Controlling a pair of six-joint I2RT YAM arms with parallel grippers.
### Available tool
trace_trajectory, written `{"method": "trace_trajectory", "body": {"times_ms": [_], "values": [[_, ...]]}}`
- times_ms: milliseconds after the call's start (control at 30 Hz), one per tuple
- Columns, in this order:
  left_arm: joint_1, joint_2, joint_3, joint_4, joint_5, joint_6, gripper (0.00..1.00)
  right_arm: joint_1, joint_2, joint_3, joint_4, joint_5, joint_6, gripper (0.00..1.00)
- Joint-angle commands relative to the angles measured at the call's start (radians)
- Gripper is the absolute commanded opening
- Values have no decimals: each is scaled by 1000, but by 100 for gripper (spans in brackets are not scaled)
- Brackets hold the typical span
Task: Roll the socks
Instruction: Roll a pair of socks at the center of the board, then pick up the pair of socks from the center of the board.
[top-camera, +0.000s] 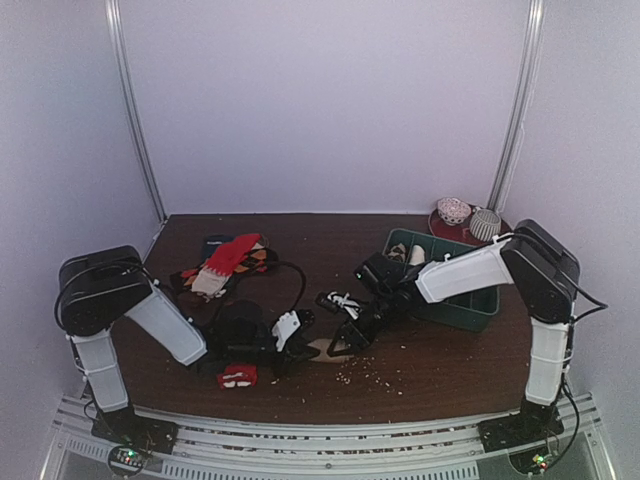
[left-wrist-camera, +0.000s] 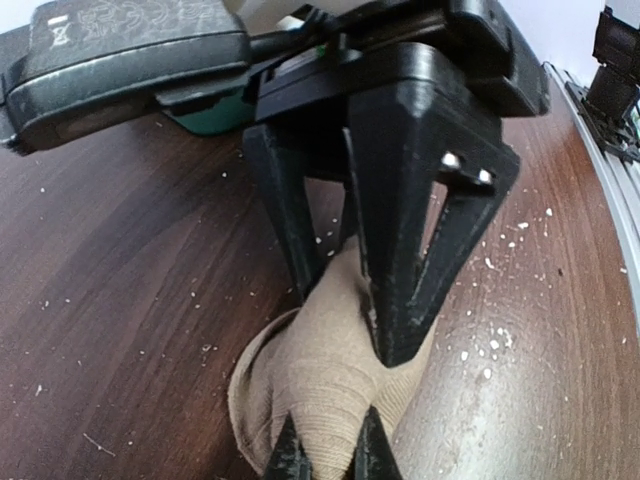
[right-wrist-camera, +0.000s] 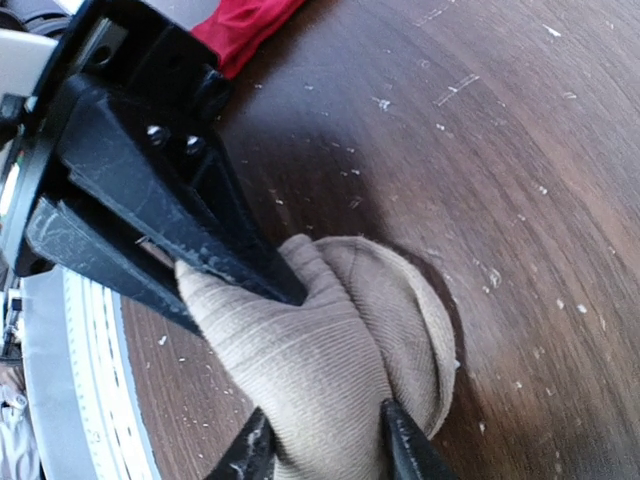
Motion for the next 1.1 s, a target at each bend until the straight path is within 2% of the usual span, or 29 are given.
{"method": "trace_trajectory", "body": {"times_ms": [0, 200, 267, 300, 500, 900, 1067], "values": [[1, 50, 10, -172, -25, -98, 0, 21, -38, -74, -143, 211, 6, 42], [1, 49, -31, -194, -22, -118, 0, 19, -302, -202, 150, 277, 25, 77], [1, 49, -39, -187, -20, -120, 0, 18, -323, -204, 175, 264, 24, 90], [1, 52, -41, -184, -19, -120, 0, 16, -321, -196, 174, 244, 21, 93], [1, 75, -20, -195, -8, -109, 0, 8, -221, -148, 177, 93, 23, 98], [1, 88, -8, -211, -3, -87, 0, -30, -50, -38, 111, 52, -37, 94], [1, 97, 0, -221, -3, -78, 0, -28, -8, -33, 84, -6, -38, 89]]}}
